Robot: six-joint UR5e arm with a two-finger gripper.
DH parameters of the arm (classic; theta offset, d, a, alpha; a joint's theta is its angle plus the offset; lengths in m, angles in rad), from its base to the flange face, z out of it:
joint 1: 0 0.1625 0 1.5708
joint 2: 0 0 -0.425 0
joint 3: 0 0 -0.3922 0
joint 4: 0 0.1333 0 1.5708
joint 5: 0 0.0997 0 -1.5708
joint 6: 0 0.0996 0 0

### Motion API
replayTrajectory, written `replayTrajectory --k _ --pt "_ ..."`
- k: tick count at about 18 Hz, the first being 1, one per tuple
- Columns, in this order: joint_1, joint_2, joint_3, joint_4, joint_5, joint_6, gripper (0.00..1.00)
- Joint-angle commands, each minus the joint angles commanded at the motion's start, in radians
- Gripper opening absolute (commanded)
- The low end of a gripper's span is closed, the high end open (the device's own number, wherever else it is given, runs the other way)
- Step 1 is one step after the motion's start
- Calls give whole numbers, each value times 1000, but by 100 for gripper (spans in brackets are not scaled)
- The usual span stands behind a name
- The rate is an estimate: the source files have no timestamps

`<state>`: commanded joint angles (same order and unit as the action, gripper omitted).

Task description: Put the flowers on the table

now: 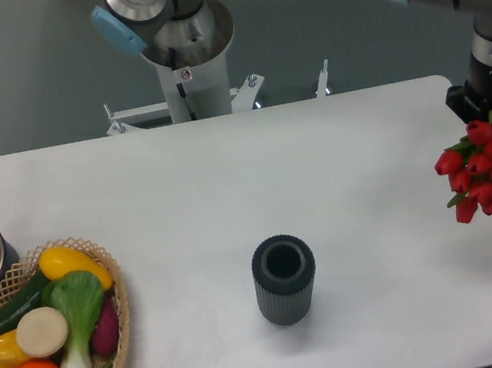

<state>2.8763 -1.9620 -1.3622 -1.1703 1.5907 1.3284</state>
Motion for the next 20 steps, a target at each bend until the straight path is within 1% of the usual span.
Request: replayTrajectory --k 5,6,9,11,13,14,15,17,18,19,20 --pt "-23 -2 -37 -2 0 -20 0" --pt "-34 -3 -50 3 2 -34 0" --pt "-86 -11 -54 5 2 -92 0" --pt "-107 -11 -81 8 0 -101 4" --pt "-130 -6 -115 14 -2 -133 4" --pt "-141 -8 -114 14 -5 -144 7" --pt "-152 -9 -115 12 -11 -161 11" --pt "-164 -17 -115 12 -12 -170 28" --pt "-166 -20 -120 12 -14 -167 41" --pt "-167 -20 -126 14 -12 -161 59" --pt "-169 -20 -129 20 -14 -161 66"
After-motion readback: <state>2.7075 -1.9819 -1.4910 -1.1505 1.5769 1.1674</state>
